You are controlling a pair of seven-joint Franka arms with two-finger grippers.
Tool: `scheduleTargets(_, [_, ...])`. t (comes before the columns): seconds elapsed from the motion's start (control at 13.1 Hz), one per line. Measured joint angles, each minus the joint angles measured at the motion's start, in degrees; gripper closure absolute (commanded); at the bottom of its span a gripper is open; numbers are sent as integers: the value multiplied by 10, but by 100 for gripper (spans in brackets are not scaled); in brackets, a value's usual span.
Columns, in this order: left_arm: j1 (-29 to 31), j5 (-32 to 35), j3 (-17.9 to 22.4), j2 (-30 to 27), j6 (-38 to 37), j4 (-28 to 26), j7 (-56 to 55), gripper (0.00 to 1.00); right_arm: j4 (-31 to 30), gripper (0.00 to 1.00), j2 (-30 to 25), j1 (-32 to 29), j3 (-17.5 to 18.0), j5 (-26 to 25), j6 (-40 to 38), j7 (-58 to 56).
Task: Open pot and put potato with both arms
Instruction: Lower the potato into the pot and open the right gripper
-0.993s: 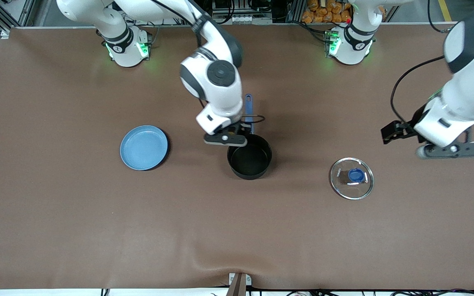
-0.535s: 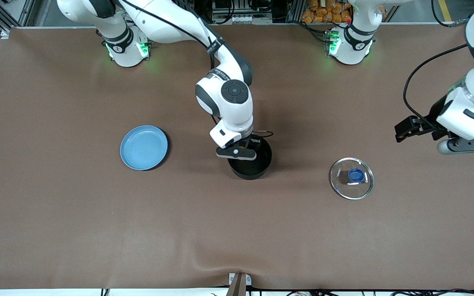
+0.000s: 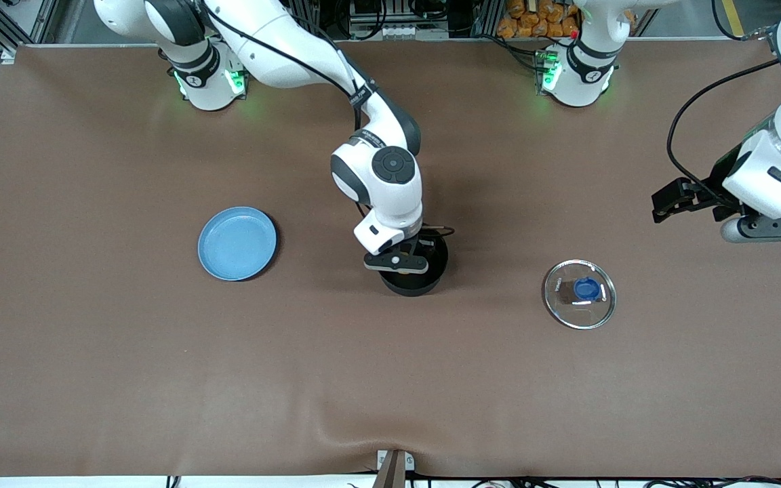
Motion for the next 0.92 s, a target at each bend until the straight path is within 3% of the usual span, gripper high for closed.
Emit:
scheduleTargets(0.61, [2,-5,0,0,-1,-3,1,0,3,100,25,3,0,0,19,4])
scheduleTargets(0.69, [2,-5,0,0,-1,-3,1,0,3,97,27,3,0,0,24,4])
scheduleTargets(0.76, [3,-5,0,0,0,-3,2,0,3,86,28,3,0,0,26,4])
scheduleTargets(0.92, [3,-5,0,0,3,-3,6,0,3,73,29,3,0,0,27,4])
